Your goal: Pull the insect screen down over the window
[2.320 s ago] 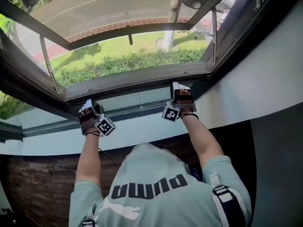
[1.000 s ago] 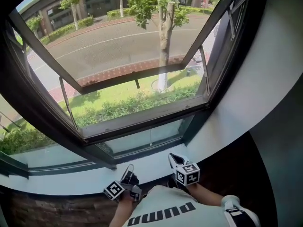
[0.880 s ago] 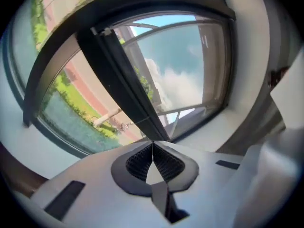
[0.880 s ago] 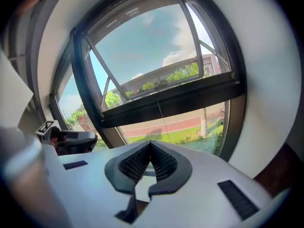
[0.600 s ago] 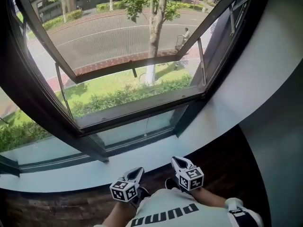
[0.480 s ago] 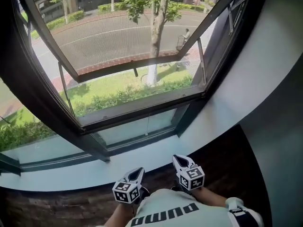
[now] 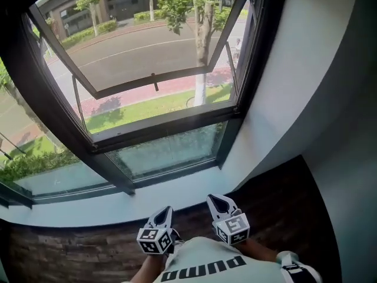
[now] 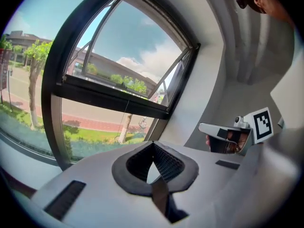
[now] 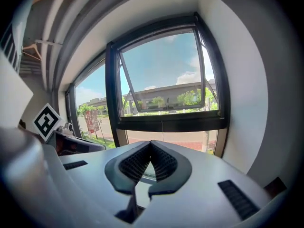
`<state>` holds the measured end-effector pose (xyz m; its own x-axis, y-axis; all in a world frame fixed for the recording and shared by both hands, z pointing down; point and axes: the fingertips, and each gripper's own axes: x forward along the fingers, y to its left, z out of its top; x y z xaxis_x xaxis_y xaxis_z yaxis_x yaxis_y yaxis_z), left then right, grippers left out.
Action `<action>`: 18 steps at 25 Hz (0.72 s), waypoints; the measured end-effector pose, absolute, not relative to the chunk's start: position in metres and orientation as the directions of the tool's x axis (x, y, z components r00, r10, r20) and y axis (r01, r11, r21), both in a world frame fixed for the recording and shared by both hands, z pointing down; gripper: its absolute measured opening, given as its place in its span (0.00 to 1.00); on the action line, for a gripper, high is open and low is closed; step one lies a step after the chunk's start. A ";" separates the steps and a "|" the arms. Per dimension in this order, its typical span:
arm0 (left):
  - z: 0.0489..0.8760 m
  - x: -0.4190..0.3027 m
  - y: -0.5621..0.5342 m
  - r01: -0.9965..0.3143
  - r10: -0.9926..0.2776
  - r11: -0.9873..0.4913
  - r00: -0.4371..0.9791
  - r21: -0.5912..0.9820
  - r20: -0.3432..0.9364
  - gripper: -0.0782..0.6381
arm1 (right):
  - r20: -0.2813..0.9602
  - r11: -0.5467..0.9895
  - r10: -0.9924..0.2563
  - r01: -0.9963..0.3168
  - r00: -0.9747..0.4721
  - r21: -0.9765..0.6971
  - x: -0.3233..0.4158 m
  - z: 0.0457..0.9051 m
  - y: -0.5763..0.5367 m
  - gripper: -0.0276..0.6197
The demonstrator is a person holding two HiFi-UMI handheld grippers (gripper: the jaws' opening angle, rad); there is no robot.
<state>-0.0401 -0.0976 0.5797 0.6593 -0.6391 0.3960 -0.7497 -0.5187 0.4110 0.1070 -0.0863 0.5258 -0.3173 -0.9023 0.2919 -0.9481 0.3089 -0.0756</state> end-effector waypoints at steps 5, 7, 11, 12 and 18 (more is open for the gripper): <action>0.560 0.031 0.003 -0.816 -0.712 -0.493 0.578 0.302 0.399 0.13 | 0.268 0.404 -0.875 -0.913 -0.403 -0.055 0.153 0.522 -0.002 0.05; 0.557 0.048 0.035 -0.817 -0.711 -0.511 0.577 0.267 0.402 0.13 | 0.281 0.419 -0.864 -0.906 -0.417 -0.054 0.169 0.529 0.025 0.05; 0.554 0.032 0.068 -0.871 -0.767 -0.422 0.491 0.253 0.414 0.13 | 0.270 0.460 -0.846 -0.886 -0.459 -0.063 0.178 0.532 0.067 0.05; 0.554 0.031 0.077 -0.880 -0.773 -0.405 0.475 0.249 0.420 0.13 | 0.265 0.464 -0.845 -0.883 -0.464 -0.069 0.178 0.530 0.074 0.05; 0.544 0.030 0.138 -0.884 -0.784 -0.438 0.466 0.167 0.411 0.13 | 0.213 0.457 -0.860 -0.885 -0.464 -0.086 0.169 0.515 0.121 0.05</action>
